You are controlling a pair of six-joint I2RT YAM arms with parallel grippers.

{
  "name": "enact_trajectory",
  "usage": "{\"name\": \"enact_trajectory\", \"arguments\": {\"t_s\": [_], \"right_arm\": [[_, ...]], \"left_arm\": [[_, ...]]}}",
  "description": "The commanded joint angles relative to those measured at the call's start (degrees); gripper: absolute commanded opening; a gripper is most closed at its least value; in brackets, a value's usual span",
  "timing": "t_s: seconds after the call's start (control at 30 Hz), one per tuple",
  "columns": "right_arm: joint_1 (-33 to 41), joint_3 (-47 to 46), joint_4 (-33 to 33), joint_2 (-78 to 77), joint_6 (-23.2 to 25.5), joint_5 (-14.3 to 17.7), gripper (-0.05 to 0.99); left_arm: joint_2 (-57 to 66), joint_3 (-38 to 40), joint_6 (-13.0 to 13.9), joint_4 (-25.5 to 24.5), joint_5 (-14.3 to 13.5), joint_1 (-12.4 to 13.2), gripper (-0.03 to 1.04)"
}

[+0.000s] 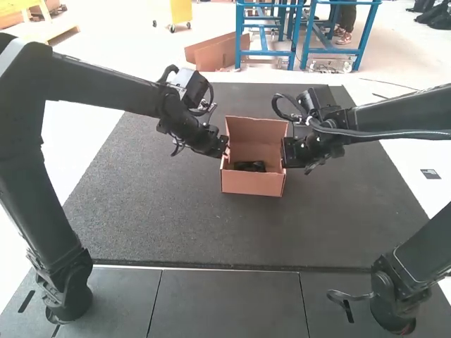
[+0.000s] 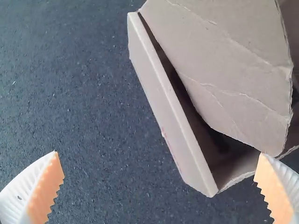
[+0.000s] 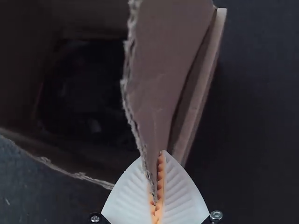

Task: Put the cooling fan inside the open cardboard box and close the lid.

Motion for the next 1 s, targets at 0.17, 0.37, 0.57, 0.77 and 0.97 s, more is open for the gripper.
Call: {"name": "enact_trajectory", "arguments": {"t_s": [0.17, 0.37, 0.57, 0.77, 0.97], "right_arm": [[1.0, -2.5, 2.5, -1.7, -0.7, 1.4, -0.01], [0.7, -0.5, 3.2, -2.0, -0.3, 2.3, 0.82], [0.4, 3.8, -0.1, -5.3, -0.1, 0.7, 0.92], [-0.3, 1.8, 6.4, -15.3, -0.6, 2.4, 0.92], [-0.9, -4.4, 13.8, -25.3, -3.6, 4.1, 0.92]], "left_arm": [[-3.1, -1.6, -0.2, 0.5, 0.7, -1.5, 0.97], [-4.0, -2.0, 0.0, -2.0, 0.6, -2.1, 0.97], [-7.1, -2.0, -1.2, -4.6, -4.4, -0.6, 0.97], [-12.1, -1.6, -2.8, 1.7, -8.2, 5.1, 0.97], [-10.6, 3.0, -2.2, 4.8, -8.4, 6.2, 0.97]]}}
